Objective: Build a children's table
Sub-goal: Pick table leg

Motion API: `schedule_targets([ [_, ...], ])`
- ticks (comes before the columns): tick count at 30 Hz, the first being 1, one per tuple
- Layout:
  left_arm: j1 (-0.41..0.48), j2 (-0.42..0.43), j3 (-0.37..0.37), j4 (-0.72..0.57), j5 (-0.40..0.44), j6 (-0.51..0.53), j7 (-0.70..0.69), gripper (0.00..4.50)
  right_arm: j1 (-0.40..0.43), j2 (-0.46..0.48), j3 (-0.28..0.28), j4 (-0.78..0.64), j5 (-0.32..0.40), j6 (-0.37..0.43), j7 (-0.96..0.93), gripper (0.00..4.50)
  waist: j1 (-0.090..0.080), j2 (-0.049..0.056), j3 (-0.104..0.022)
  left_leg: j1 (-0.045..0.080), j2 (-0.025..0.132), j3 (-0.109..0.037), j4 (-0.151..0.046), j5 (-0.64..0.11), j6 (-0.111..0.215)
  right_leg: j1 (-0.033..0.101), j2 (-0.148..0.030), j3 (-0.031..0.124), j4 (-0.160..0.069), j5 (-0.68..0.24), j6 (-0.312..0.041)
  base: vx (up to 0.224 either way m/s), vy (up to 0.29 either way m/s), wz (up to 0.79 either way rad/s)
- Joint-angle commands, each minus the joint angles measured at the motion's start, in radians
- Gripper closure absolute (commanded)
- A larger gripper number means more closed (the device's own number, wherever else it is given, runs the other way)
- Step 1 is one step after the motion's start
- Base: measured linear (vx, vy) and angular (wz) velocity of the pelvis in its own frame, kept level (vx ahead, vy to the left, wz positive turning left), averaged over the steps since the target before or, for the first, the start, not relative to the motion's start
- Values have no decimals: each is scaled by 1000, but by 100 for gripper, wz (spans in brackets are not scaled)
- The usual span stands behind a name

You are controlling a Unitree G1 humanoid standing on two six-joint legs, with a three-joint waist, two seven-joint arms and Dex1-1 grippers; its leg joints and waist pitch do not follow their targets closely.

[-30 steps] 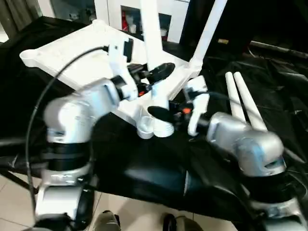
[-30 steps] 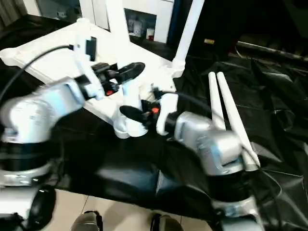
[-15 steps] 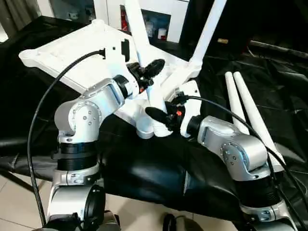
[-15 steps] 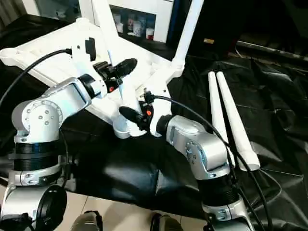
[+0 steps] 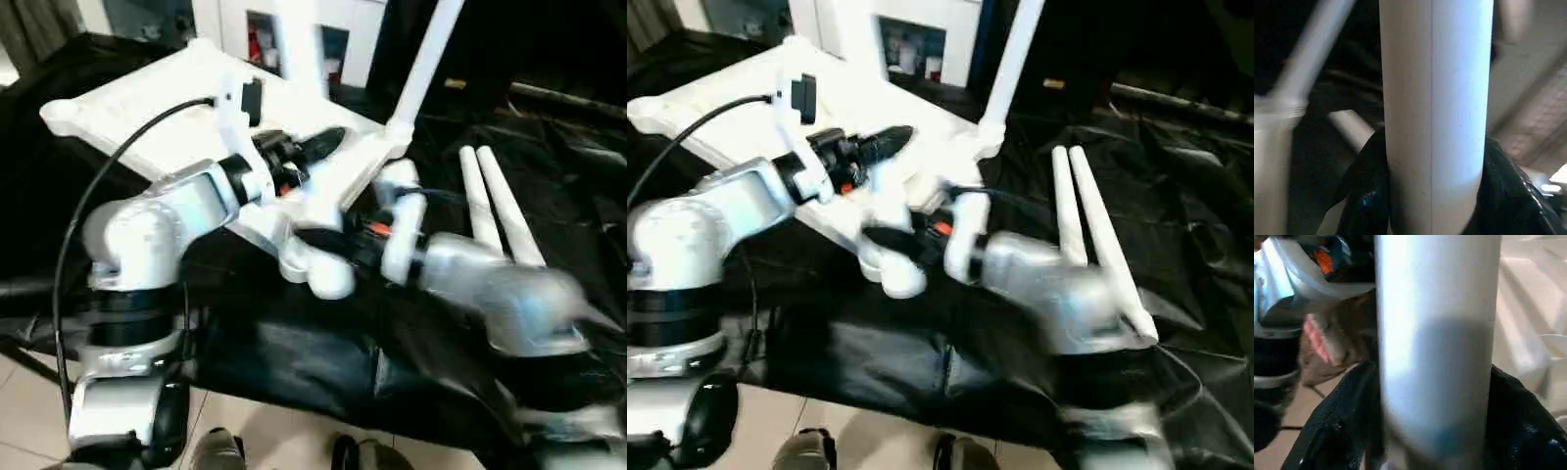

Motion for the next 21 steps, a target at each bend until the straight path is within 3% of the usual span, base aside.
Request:
schedule_targets([
  [1, -18, 1, 2, -33, -50, 18, -56, 264, 13, -16, 13, -24, 6, 9, 17, 134, 4, 18, -101, 15, -22, 16, -66, -231, -40, 71, -29, 20, -73, -267, -151, 0, 0, 0],
  [4, -17, 13, -4, -40, -70, 15, -97, 264, 18, -21, 22, -25, 0, 12, 13, 134, 1, 21, -99, 17, -22, 14, -68, -252, -48, 69, -29, 20, -78, -315, -129, 0, 0, 0],
  [5, -16, 19, -8, -38, -73, 14, -104, 264, 17, -26, 25, -24, 5, 15, 13, 164, 1, 22, -100, 18, -21, 13, -68, -256, -50, 67, -29, 20, -78, -322, -127, 0, 0, 0],
  [7, -14, 26, -16, -33, -75, 12, -112, 264, 13, -28, 27, -12, 0, 15, 1, 172, 2, 22, -99, 20, -21, 13, -68, -266, -52, 65, -29, 20, -80, -335, -120, 0, 0, 0],
  [15, -6, 33, -34, -27, -29, -13, -92, 265, 4, -8, 24, 3, -29, -18, -19, 238, 2, 19, -99, 18, -18, 12, -70, -253, -56, 65, -30, 20, -75, -316, -121, 0, 0, 0],
  [16, -8, 31, -32, -22, -22, -16, -82, 209, 2, -6, 24, 4, -34, -23, -23, 246, 2, 18, -99, 17, -18, 12, -70, -250, -57, 66, -29, 21, -75, -311, -121, 0, 0, 0],
  [18, -15, 19, -15, -10, -27, -18, -56, 195, -3, -3, 28, 10, -42, -33, -33, 247, 1, 18, -99, 16, -19, 13, -69, -249, -57, 65, -28, 21, -75, -304, -123, 0, 0, 0],
  [21, -13, 31, -77, -51, 62, -61, -6, 162, -14, 0, 40, 25, -74, -61, -53, 253, 1, 17, -99, 16, -18, 13, -70, -239, -59, 66, -30, 22, -74, -304, -110, 0, 0, 0],
])
